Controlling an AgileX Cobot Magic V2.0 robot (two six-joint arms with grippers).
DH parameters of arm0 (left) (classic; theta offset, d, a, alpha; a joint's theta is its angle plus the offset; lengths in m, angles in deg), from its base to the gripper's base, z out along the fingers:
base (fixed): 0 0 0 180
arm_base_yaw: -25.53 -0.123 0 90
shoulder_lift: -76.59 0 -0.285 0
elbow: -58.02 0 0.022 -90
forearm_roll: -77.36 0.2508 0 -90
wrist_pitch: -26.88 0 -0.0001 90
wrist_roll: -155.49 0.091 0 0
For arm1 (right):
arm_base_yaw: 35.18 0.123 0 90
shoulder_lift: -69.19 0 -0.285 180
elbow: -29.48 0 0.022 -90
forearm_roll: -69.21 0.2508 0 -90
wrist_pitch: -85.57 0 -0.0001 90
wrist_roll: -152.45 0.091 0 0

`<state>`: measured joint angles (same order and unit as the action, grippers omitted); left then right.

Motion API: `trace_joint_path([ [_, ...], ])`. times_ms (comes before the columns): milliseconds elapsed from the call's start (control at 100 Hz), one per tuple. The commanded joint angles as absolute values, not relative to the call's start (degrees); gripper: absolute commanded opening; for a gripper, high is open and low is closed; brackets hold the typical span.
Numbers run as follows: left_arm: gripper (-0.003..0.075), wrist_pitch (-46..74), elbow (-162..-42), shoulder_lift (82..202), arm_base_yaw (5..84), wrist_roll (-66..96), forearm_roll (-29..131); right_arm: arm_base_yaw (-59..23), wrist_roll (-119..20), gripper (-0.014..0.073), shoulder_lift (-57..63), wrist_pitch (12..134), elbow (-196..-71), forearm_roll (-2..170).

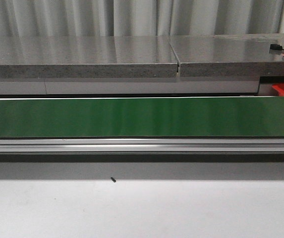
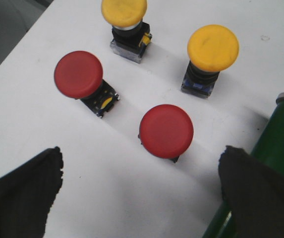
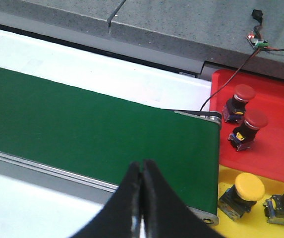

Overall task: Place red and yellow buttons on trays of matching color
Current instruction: 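Move the open left gripper down over a red button in the cluster, then grasp the red button with the left gripper and lift it over the belt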

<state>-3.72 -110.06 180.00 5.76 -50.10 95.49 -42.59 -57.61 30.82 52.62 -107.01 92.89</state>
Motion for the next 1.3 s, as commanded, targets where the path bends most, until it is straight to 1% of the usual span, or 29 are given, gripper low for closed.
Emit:
trace_joint_path([
  [0, 0.0618, -0.64, -113.25, 179.75, 5.58, -49.74, 95.47, -42.46, -57.58, -0.0069, 30.75, 56.14, -108.38, 93.66],
  [170, 0.0618, -0.64, -116.27, 182.93, 5.58, -45.36, 91.75, -42.46, -57.58, -0.0069, 30.75, 56.14, -108.38, 93.66],
  [610, 0.0618, -0.84, -119.08, 188.28, 5.58, -43.90, 90.45, -42.46, -57.58, -0.0069, 30.75, 56.00, -108.38, 93.66],
  [1290, 0.0618, 1.70, -119.08, 189.74, 5.58, -42.57, 90.32, -42.46, -57.58, -0.0069, 30.75, 56.00, -108.38, 93.66],
])
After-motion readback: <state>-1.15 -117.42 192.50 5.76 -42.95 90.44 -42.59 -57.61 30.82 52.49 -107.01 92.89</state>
